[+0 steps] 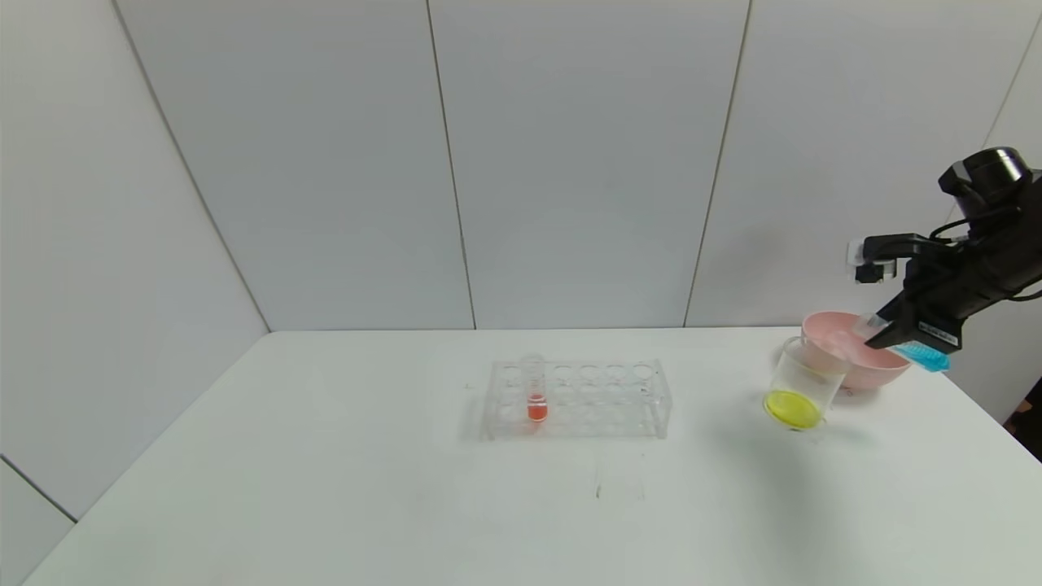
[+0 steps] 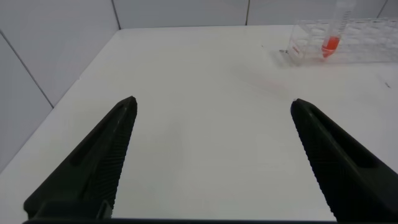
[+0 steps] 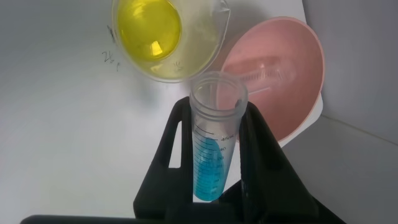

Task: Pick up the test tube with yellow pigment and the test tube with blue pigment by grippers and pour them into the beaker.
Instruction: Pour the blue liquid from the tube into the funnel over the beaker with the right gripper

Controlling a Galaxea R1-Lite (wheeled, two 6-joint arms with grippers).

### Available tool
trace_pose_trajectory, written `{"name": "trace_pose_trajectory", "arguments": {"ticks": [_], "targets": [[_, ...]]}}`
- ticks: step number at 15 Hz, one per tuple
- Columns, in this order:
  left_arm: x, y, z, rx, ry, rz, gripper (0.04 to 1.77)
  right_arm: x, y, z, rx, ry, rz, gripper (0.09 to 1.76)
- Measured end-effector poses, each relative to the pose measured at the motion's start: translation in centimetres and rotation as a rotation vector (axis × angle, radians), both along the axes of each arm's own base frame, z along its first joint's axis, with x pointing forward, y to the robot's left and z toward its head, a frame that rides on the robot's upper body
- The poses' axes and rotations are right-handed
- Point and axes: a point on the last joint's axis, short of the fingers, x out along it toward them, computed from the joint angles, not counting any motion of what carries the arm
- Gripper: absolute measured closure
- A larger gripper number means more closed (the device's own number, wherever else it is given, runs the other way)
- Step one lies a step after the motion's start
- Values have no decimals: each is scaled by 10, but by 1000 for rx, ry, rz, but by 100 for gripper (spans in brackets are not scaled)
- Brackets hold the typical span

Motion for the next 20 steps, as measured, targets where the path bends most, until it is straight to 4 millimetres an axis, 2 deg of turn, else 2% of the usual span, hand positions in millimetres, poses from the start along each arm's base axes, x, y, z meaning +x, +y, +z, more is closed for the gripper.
{"name": "trace_pose_trajectory", "arguments": {"ticks": [12,20], "targets": [[0,0,0,0,0,-1,5,7,30,-6,-208,26,23,136],[0,0,0,0,0,0,5,20,47,-15,-270,-5,46,136]]}}
